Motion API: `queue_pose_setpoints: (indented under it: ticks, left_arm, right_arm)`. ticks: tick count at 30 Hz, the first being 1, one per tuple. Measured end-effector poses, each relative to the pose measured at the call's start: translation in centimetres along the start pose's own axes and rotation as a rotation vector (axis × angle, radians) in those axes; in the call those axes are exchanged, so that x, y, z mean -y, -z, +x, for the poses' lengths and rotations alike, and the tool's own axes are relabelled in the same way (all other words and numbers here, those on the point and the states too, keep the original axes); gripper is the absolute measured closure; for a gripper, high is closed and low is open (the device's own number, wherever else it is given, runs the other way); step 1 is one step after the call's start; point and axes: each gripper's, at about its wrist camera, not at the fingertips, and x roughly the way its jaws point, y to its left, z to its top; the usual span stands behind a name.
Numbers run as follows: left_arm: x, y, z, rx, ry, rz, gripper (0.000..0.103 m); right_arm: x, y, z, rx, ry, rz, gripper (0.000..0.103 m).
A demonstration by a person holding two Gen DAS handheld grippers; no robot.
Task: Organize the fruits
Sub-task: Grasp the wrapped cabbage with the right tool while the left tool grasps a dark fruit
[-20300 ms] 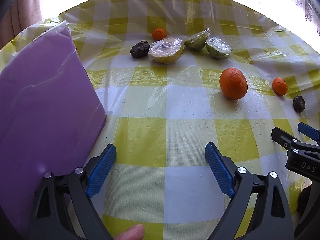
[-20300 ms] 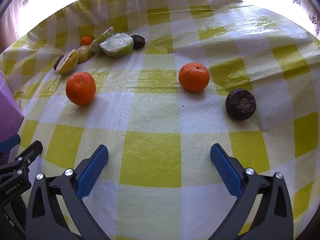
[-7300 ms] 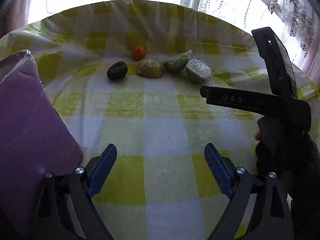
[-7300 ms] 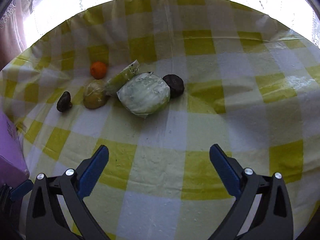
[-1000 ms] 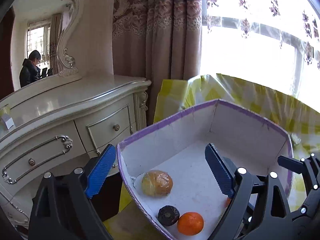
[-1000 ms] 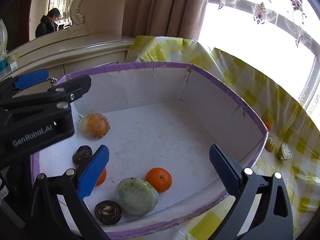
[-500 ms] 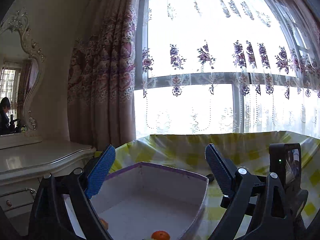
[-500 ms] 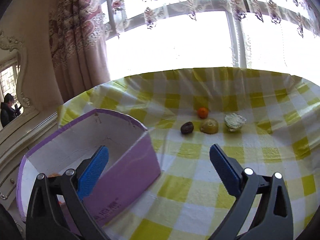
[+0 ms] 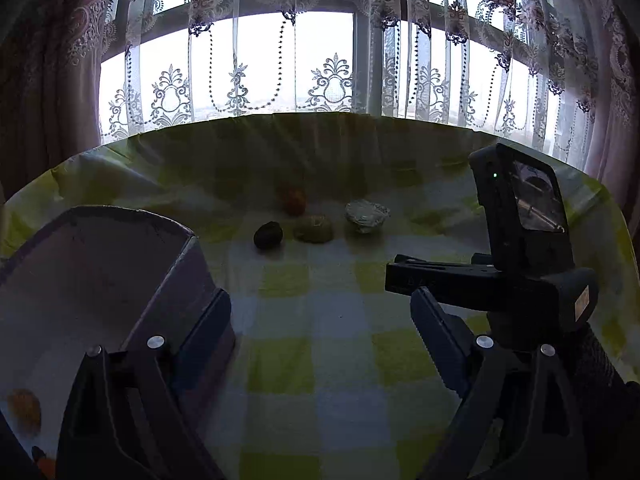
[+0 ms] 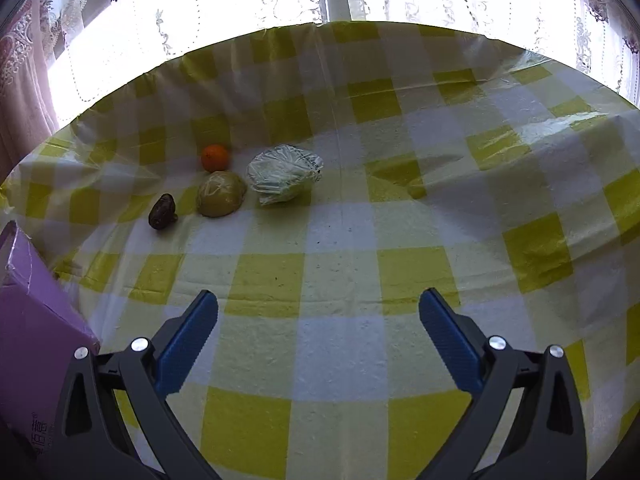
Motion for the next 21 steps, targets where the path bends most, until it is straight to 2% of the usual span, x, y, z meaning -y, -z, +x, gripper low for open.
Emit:
queue_pose_setpoints:
  ticks: [4, 8, 15, 21]
  left_arm:
    - [0.5, 1.1, 3.1, -0.057, -0.020, 0.050, 0.014]
    - [-0.5, 2.0, 5.0, -0.124, 0.013, -0.004, 0.014]
    - [-1.6, 2.5, 7.4, -0.224, 0.123, -0.093, 0.015]
    - [-1.3, 2.6, 7.9, -0.249, 0.113, -0.095, 0.014]
  right_arm:
    - [0.8, -0.7, 2.2, -0.030, 0.014, -0.009, 0.002]
    - [0.4, -1.5, 3.8, -0.064, -0.048, -0.028, 0.002]
    - [-2.2, -3.8, 6.4, -0.090, -0.137, -0.159, 0.002]
    - [-3.8, -6.3, 9.3, -0.112, -0.123, -0.189, 0.002]
